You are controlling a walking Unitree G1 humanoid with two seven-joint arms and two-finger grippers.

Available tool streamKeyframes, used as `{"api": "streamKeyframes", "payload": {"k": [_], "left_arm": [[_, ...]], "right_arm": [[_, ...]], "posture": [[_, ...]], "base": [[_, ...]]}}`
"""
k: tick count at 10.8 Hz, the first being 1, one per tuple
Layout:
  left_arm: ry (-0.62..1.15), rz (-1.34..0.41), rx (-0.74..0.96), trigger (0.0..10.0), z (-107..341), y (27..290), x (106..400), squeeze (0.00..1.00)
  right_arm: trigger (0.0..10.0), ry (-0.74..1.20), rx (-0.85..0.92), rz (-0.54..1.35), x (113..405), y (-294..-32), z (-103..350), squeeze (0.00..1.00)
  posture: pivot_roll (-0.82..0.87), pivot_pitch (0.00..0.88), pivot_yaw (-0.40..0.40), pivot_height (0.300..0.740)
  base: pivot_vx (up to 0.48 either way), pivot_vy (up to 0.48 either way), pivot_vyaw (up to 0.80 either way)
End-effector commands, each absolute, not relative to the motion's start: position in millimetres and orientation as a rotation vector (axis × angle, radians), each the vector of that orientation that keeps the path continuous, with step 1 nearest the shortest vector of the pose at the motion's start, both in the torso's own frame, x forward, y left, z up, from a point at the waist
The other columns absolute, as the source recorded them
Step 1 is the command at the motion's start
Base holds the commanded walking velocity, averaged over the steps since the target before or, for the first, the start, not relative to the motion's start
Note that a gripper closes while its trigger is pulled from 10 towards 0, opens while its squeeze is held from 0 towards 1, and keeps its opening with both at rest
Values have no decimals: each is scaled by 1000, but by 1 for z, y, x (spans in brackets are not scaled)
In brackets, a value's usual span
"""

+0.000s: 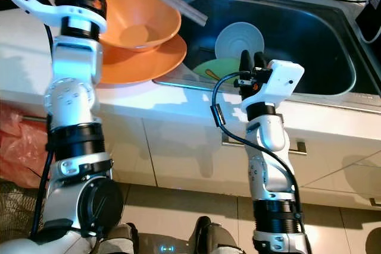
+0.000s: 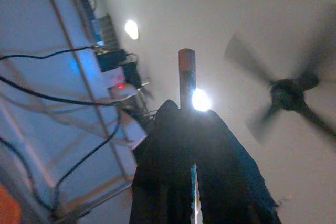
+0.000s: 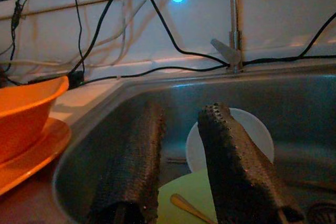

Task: Kitchen organization

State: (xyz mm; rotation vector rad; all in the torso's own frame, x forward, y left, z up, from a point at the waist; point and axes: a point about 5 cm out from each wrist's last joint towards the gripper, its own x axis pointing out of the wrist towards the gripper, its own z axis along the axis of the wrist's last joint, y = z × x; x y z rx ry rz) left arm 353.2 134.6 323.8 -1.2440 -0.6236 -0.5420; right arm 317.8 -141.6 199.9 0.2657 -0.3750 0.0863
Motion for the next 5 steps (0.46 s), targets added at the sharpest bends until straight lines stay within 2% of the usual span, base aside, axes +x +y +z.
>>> {"api": "streamKeyframes", "payload": {"k": [1, 5], "left_arm": [[-547, -567, -1330, 10000, 306, 110, 350, 0], [-467, -600, -1325, 10000, 298, 90, 344, 0]], "right_arm": [[10000, -384, 281, 68, 318, -145, 200, 0], [10000, -389, 332, 59, 319, -143, 200, 0]], "posture": [[88, 145, -62, 740], [81, 145, -47, 740]], "base": [[0, 0, 0], [0, 0, 0]]}}
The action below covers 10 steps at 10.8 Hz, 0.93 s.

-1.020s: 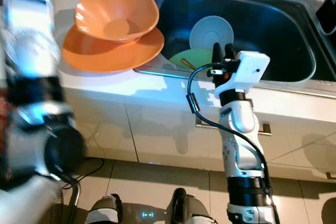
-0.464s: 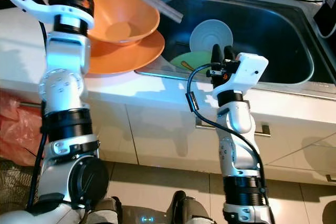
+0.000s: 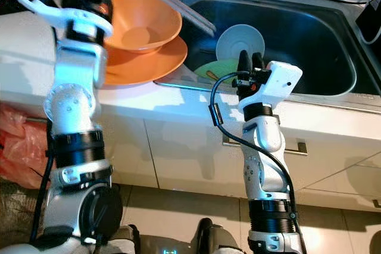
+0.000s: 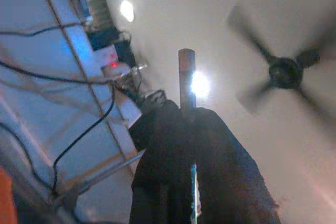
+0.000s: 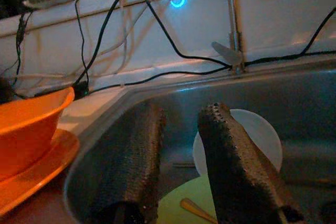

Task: Kitchen organization

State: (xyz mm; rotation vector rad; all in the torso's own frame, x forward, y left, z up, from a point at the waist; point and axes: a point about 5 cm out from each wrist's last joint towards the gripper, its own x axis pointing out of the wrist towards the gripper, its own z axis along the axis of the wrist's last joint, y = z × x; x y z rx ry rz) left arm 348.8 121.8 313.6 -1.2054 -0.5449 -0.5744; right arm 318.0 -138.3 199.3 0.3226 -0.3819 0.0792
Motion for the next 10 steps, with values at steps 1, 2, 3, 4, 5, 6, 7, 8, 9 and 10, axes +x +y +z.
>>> {"api": "streamKeyframes", "payload": {"k": [1, 2, 3, 4, 5, 6, 7, 8, 9, 10], "left_arm": [[-434, -602, -1350, 10000, 290, 85, 344, 0], [-409, -630, -1382, 10000, 286, 79, 344, 0], [-391, -645, -1375, 10000, 284, 74, 343, 0], [-390, -651, -1368, 10000, 285, 72, 342, 0], [-393, -654, -1365, 10000, 286, 73, 342, 0], [-396, -647, -1305, 10000, 288, 74, 341, 0], [-412, -663, -1267, 10000, 293, 73, 339, 0], [-414, -660, -1265, 10000, 294, 74, 339, 0], [-406, -646, -1281, 10000, 290, 75, 340, 0], [-404, -640, -1303, 10000, 288, 76, 341, 0]], "right_arm": [[10000, -384, 352, 54, 319, -143, 199, 0], [10000, -379, 374, 52, 319, -144, 198, 0], [10000, -374, 388, 48, 319, -144, 197, 0], [10000, -374, 388, 47, 319, -144, 197, 0], [10000, -372, 388, 49, 319, -144, 196, 0], [10000, -367, 385, 56, 319, -143, 195, 0], [10000, -366, 383, 58, 319, -142, 194, 0], [10000, -365, 382, 58, 319, -142, 194, 0], [10000, -363, 390, 57, 319, -143, 194, 0], [10000, -359, 407, 54, 319, -143, 193, 0]], "posture": [[78, 146, -48, 740], [72, 146, -47, 740], [71, 145, -46, 740], [71, 145, -46, 740], [73, 144, -46, 740], [78, 147, -45, 740], [79, 149, -44, 740], [79, 148, -44, 740], [76, 149, -44, 740], [70, 149, -48, 740]], "base": [[0, 0, 0], [0, 0, 0], [0, 0, 0], [0, 0, 0], [0, 0, 0], [0, 0, 0], [0, 0, 0], [0, 0, 0], [0, 0, 0], [0, 0, 0]]}}
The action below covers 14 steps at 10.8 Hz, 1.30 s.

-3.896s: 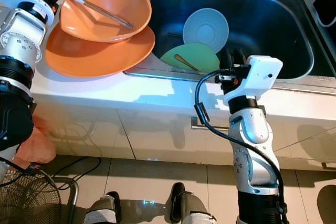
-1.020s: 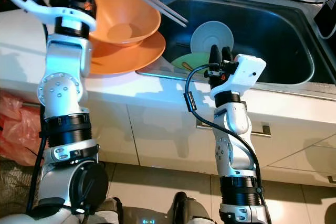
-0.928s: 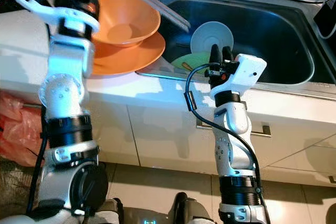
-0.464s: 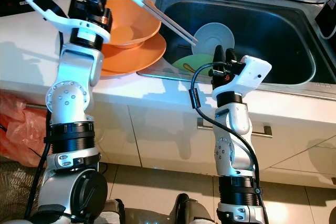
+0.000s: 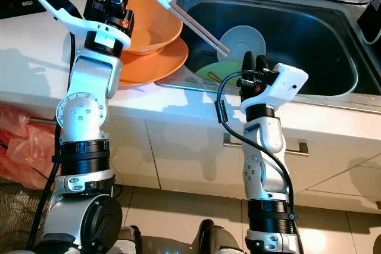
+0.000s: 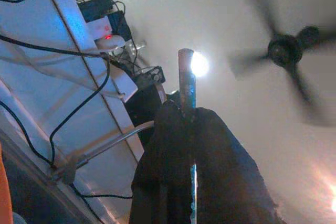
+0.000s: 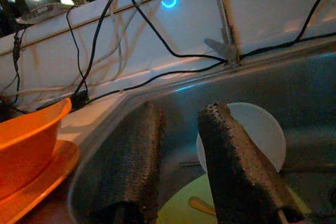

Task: Kitchen organization

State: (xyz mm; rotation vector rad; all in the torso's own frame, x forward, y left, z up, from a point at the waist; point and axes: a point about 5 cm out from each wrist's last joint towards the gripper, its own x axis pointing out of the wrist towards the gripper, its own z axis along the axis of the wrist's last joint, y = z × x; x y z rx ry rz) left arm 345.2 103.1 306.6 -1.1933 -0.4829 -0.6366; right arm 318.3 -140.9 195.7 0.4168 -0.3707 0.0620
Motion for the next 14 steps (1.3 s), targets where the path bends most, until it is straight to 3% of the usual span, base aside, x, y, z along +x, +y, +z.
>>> {"api": "streamKeyframes", "payload": {"k": [1, 7, 11, 14], "left_arm": [[-418, -627, -1381, 10000, 285, 80, 341, 0], [-356, -579, -1416, 10000, 260, 76, 346, 0], [-346, -602, -1426, 10000, 264, 70, 348, 0], [-338, -611, -1429, 10000, 265, 64, 349, 0]], "right_arm": [[10000, -342, 486, 34, 320, -147, 192, 0], [10000, -255, 1297, 1, 324, -159, 180, 0], [10000, -188, 1421, 192, 321, -138, 186, 0], [10000, -221, 1468, 252, 319, -138, 202, 0]], "posture": [[70, 146, -52, 740], [63, 149, -57, 740], [69, 157, -57, 740], [65, 160, -59, 740]], "base": [[0, 0, 0], [0, 0, 0], [0, 0, 0], [0, 0, 0]]}}
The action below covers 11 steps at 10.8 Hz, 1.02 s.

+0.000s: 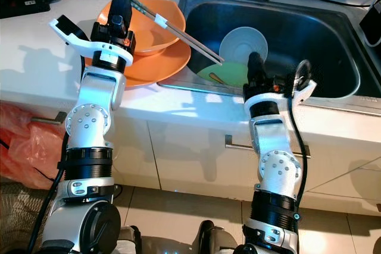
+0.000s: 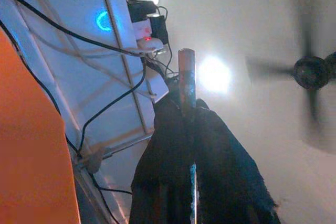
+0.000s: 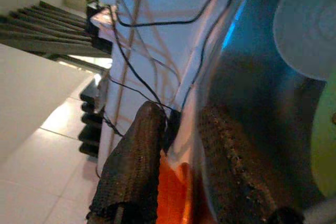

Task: Kitchen organization

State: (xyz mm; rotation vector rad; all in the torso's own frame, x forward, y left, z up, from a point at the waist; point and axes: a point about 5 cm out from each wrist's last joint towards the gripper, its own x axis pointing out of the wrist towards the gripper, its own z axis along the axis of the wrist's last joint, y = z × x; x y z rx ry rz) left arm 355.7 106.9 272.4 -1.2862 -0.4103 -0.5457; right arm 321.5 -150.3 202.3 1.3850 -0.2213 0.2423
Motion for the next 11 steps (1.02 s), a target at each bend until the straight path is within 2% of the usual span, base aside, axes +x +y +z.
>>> {"api": "streamKeyframes", "payload": {"k": [1, 8, 9, 10, 11], "left_arm": [[-339, -608, -1431, 10000, 265, 64, 349, 0], [-327, -663, -1427, 10000, 274, 49, 352, 0], [-331, -669, -1428, 10000, 276, 49, 353, 0], [-332, -672, -1427, 10000, 277, 48, 353, 0], [-335, -683, -1426, 10000, 279, 47, 353, 0]], "right_arm": [[10000, -229, 1468, 261, 319, -138, 207, 0], [10000, -216, 1467, 370, 313, -128, 220, 0], [4549, -211, 1465, 370, 313, -127, 219, 0], [235, -208, 1461, 371, 313, -127, 219, 0], [10000, -199, 1449, 370, 313, -126, 218, 0]], "posture": [[62, 162, -60, 740], [63, 165, -59, 740], [60, 165, -58, 740], [60, 165, -58, 740], [58, 165, -57, 740]], "base": [[0, 0, 0], [0, 0, 0], [0, 0, 0], [0, 0, 0], [0, 0, 0]]}}
